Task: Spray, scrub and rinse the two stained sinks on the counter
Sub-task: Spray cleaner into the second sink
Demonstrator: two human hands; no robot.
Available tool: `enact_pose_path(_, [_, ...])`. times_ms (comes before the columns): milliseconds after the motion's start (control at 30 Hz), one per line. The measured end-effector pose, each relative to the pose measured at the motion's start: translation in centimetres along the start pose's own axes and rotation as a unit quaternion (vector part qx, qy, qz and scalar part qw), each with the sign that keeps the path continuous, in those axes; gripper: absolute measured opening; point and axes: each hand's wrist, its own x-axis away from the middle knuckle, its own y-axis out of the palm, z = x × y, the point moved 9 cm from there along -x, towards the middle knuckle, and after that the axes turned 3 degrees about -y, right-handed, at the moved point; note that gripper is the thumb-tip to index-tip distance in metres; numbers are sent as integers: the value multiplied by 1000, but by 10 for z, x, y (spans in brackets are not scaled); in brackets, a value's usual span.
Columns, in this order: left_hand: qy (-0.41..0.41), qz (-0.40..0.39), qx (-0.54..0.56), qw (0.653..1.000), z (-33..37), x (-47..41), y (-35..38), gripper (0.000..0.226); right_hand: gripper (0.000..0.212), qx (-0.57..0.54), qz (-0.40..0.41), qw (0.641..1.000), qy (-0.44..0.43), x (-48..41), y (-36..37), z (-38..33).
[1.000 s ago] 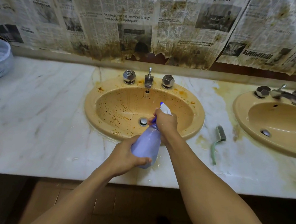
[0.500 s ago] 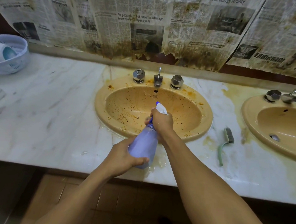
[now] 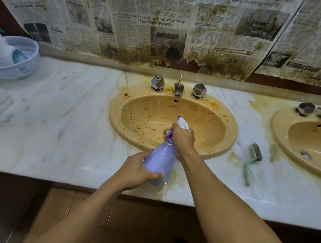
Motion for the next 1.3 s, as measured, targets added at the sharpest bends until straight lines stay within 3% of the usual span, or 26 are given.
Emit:
enact_pose_path(133, [5,1,9,1000,4,-5,-2,80,22,-10,-26,1000,-9,-5,2,-4])
enact_pose_path(300, [23,-2,-2,1000,13,-7,-1,76,6,-3,24,1000,5,-7,-12,-6])
enact_pose_path(367, [20,0,5,1000,11,-7,-1,77,7,-12,5,1000,-1,-7,-7,-7])
enact_pose_path(467, [16,12,7,1000,8,-6,-6,78,27,-28,-50,998,-19,-5,8,-11])
enact_pose_path(533, [21,16,4,1000,8,-5,-10,76,21,-27,-54,998,-19,-6,11,-10])
enact_pose_path(633, [19,16,1,1000,5,-3,-12,75,3,-43,-5,999,1,-4,7,-5])
enact_pose_path(733, [15,23,-2,1000,1,-4,-13,76,7,-30,15,999,-7,-3,8,-3])
enact_pose_path(867, [13,27,4,1000,-2,-7,-21,74,20,2,-17,999,-32,-5,12,-5])
enact_pose_path(1067, [19,5,-9,1000,2,-9,-18,77,13,-56,39,998,10,-6,6,1])
enact_pose_path(1200, [9,7,2,1000,0,-8,-17,78,1,-30,-19,999,-6,-6,14,-3])
enact_pose_path(1300, [5,12,9,1000,2,-8,-21,80,11,-16,-48,998,-30,-8,18,-10])
